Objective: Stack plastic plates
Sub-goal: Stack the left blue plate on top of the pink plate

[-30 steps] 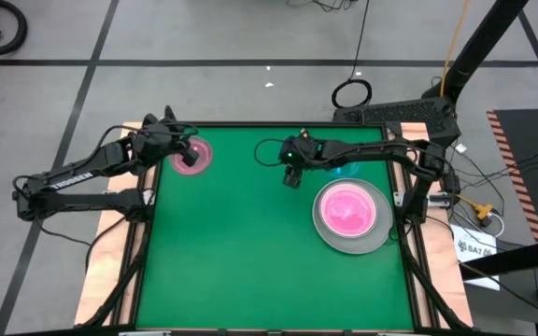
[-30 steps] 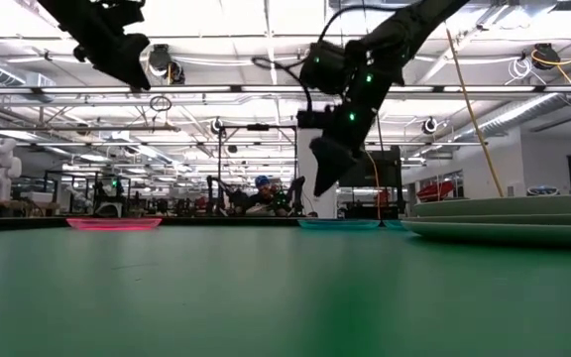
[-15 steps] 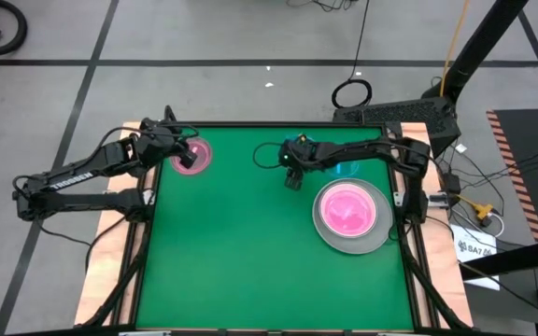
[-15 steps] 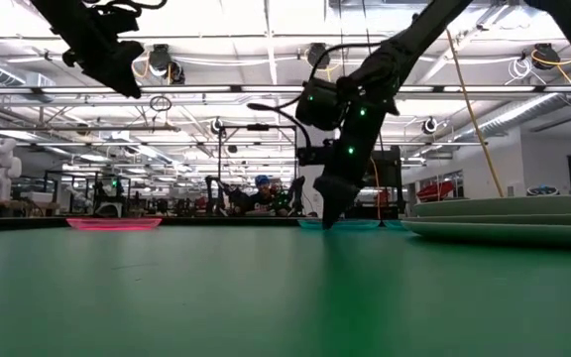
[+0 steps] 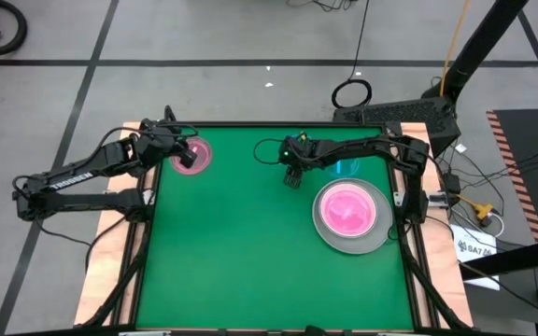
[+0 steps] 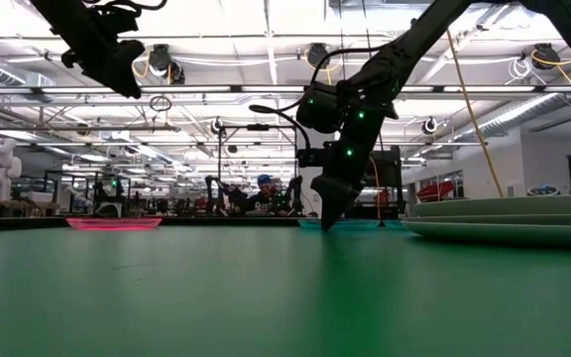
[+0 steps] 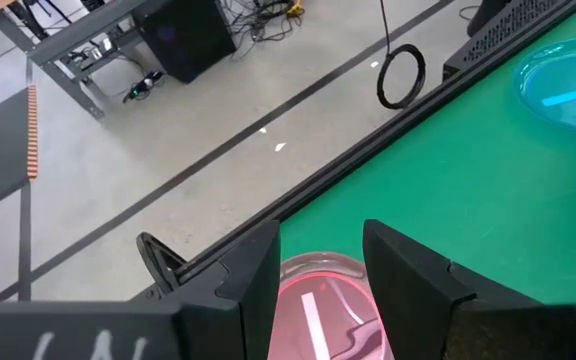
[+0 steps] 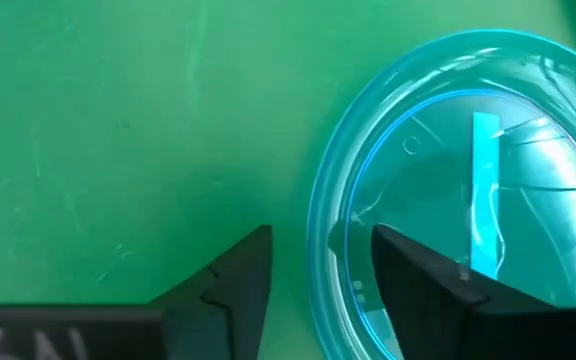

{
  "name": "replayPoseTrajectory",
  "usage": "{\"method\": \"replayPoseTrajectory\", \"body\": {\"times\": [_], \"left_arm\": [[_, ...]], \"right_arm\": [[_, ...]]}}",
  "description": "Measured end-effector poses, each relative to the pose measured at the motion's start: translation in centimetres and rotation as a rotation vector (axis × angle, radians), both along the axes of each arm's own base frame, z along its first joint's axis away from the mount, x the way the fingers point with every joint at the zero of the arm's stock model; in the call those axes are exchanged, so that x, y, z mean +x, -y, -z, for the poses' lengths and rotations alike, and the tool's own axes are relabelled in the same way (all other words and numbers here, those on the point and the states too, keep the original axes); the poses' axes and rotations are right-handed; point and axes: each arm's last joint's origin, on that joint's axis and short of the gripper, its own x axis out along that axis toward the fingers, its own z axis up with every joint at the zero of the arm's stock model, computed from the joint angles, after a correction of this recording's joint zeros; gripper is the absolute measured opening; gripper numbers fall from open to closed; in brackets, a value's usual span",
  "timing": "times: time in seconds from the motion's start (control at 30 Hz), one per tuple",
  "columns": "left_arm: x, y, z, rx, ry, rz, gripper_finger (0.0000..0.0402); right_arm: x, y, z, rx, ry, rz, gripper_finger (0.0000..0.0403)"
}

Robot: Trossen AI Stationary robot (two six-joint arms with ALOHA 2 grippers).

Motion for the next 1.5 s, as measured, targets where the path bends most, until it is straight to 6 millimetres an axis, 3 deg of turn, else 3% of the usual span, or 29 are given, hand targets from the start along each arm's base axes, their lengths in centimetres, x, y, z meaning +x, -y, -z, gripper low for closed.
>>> {"method": "replayPoseTrajectory", "body": {"times": [0.5,0.87,1.0,1.2,1.37,1.5], "left_arm": [[0.2,-0.1,-0.3,0.01,0.041,-0.004,0.0152],[0.2,-0.1,-0.2,0.008,0.043,-0.005,0.0152],[0.2,-0.1,-0.2,0.009,0.039,-0.003,0.0152],[0.2,-0.1,-0.2,0.008,0.039,-0.003,0.0152],[0.2,0.0,-0.2,0.001,0.048,0.003,0.0152],[0.4,0.3,-0.2,-0.003,0.056,0.014,0.0152]], "right_arm": [[-0.3,-0.3,-0.4,-0.036,-0.05,-0.047,0.0008],[0.0,-1.3,-1.1,-0.028,-0.032,-0.091,0.0002],[-0.2,-2.7,-2.9,-0.033,-0.015,-0.125,0.0001],[-1.1,-6.0,-7.6,-0.052,0.05,-0.196,0.0001],[-3.7,-9.6,-11.4,0.031,0.068,-0.253,0.0001],[-6.3,-12.7,-13.4,0.136,0.032,-0.253,0.0]]}}
